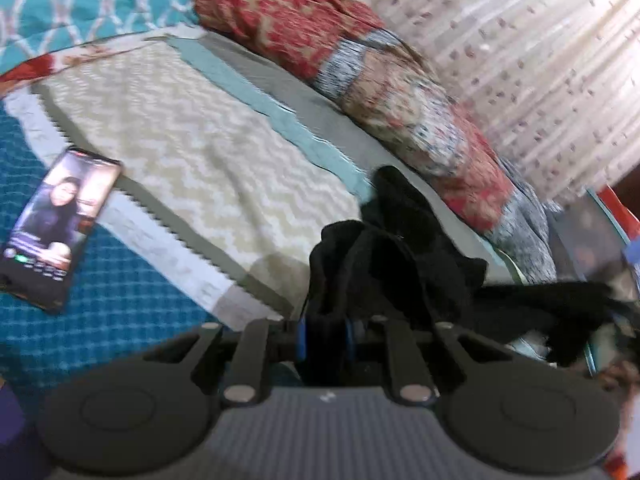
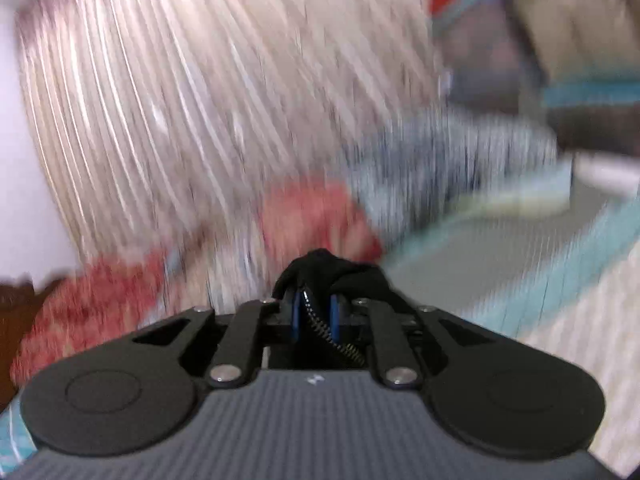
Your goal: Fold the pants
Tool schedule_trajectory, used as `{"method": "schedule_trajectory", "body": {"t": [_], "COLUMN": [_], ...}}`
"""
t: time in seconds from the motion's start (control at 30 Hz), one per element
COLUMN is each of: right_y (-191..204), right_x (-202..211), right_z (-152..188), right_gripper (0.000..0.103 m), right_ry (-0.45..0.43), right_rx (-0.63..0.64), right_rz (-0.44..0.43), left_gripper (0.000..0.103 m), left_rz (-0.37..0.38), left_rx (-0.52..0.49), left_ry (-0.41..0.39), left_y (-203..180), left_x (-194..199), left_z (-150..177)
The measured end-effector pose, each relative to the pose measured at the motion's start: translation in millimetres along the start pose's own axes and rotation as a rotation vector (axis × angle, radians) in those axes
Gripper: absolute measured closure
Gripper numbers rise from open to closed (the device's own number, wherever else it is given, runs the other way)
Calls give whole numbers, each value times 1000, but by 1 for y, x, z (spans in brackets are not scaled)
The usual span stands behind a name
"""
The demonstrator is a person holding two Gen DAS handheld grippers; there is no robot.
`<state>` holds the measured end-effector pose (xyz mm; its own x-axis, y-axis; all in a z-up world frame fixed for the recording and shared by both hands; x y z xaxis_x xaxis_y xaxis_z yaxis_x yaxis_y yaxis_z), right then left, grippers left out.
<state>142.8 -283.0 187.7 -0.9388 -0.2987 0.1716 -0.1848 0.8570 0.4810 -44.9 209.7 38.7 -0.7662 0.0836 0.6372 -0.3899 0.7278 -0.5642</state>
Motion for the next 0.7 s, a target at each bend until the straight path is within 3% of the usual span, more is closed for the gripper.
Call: {"method": "schedule_trajectory", "body": {"t": [0.1, 0.2, 0.33, 0.43, 0.5, 0.57, 0.6, 0.67, 0.7], "right_y": [-8, -31, -94, -141, -158, -176, -186, -199, -201], "right_x": [44, 62, 72, 76, 73, 59, 56, 78, 87], "right_z": [-41, -51, -41, -10, 20, 43, 46, 56, 56], "right_gripper": [86, 87, 87, 86, 83, 71, 65, 29, 19], "right_ry": [-130, -139, -19, 153, 281, 411, 432, 361, 317], "right_rx": [18, 101, 100, 59, 16, -60, -109, -177, -197], "right_rz": [7, 112, 310, 445, 478, 485, 491, 542, 563], "left_gripper": [88, 88, 88, 88, 88, 88, 88, 88, 88], "left_rz": [-11, 27, 57, 29, -8, -15, -15, -19, -23], "left_rx": [33, 53, 15, -53, -82, -62, -49, -41, -46], "left_ry": [28, 76, 137, 147, 141, 145, 149, 152, 156], "left_y": [15, 21, 9, 0, 0, 5, 5, 7, 7], "left_x": [-4, -14, -20, -22, -22, -20, -19, -17, -18], "left_z": [4, 15, 31, 43, 47, 48, 47, 46, 46]}}
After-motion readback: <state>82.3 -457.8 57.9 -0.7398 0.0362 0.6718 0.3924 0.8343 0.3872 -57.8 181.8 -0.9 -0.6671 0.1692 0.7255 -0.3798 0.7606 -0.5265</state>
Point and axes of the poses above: each gripper's, at about its wrist camera, not at the fingertips, and x roughly against the way its jaws point, y to its left, z to its underside, the point moved 5 cm from there along -x, roughly the way its jaws point, and after that the axes turned 3 degrees about -z, right-handed, at the moved point
